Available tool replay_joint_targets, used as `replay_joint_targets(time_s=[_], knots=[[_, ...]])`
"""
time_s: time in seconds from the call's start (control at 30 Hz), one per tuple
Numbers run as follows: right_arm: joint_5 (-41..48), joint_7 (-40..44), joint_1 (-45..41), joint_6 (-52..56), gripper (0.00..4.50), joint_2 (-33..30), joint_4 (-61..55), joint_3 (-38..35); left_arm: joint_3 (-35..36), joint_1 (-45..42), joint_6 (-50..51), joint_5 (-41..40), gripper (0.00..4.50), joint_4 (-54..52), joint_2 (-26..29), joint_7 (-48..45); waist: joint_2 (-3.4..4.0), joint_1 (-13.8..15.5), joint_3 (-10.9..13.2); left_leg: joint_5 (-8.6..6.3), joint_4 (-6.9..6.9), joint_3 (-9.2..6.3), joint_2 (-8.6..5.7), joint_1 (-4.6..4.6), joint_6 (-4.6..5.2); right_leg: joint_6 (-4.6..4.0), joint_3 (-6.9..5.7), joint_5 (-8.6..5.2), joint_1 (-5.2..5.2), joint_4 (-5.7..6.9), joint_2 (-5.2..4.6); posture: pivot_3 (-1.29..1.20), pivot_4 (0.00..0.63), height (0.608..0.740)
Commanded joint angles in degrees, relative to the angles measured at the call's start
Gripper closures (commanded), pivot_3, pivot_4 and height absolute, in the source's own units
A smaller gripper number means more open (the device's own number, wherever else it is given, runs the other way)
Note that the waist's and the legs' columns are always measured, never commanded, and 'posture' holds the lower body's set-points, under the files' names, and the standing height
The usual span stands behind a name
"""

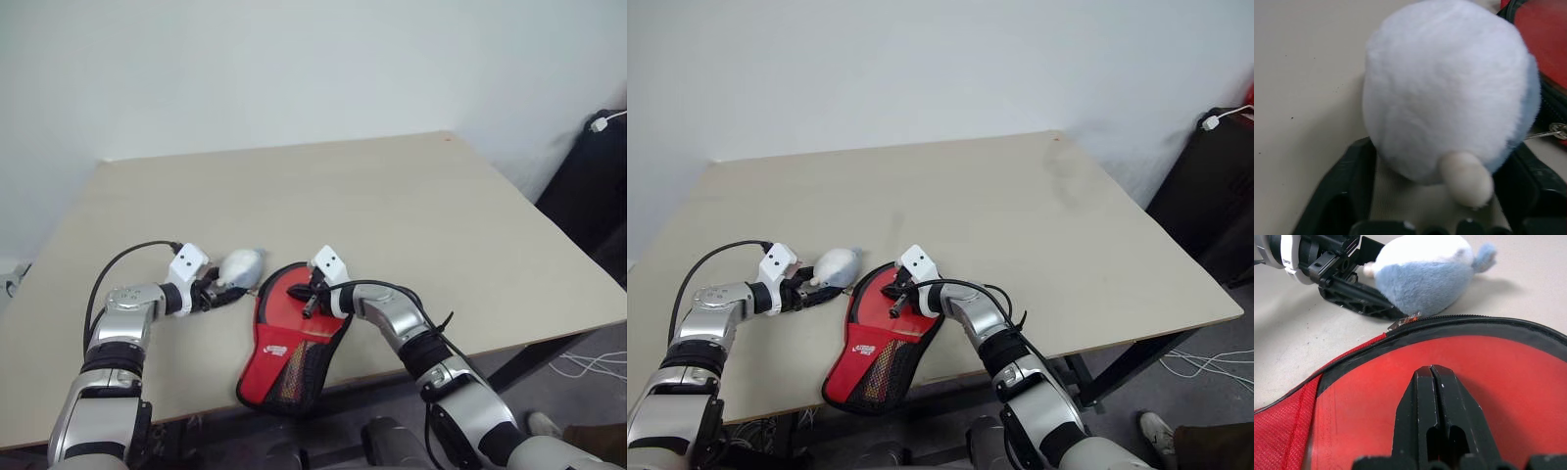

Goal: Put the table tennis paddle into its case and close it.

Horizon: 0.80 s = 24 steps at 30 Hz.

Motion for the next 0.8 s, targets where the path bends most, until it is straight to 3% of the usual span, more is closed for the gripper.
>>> replay_joint_targets(time_s=[0.03,0.17,0.33,0.8], knots=[[-0.12,0.36,-0.17,0.55,4.50,0.36,0.85,-0.01,0.90,-2.39,-2.21,0.28,2.37,1.33,0.08,0.81,0.00,0.00,0.00,0.00,0.00,0.00,0.00,0.00,0.00,0.00,0.00,0.00,0.00,0.00,0.00,0.00,0.000,0.740],[-0.05,0.38,-0.23,0.69,4.50,0.41,0.93,-0.11,1.34,-2.99,-3.28,-0.16,3.38,2.58,-0.22,1.04,0.00,0.01,0.00,0.00,0.01,-0.01,0.00,0.00,0.00,0.00,0.00,0.00,0.01,0.00,0.00,0.00,0.000,0.740],[-0.05,0.43,-0.15,0.82,4.50,0.50,0.89,-0.15,1.92,-3.77,-3.79,-0.66,4.29,3.58,-0.72,1.53,-0.01,0.01,0.00,0.00,0.02,-0.03,0.00,0.00,0.00,0.00,-0.02,0.00,0.03,0.00,0.00,0.00,0.000,0.740],[-0.11,0.56,-0.16,1.02,4.50,0.90,1.01,-0.13,2.66,-9.56,-3.55,-0.86,4.30,4.43,-6.97,5.00,-0.02,0.08,-0.01,0.00,0.07,-0.23,-0.01,-0.01,0.00,0.00,-0.20,0.01,0.12,-0.01,0.00,0.00,0.000,0.740]])
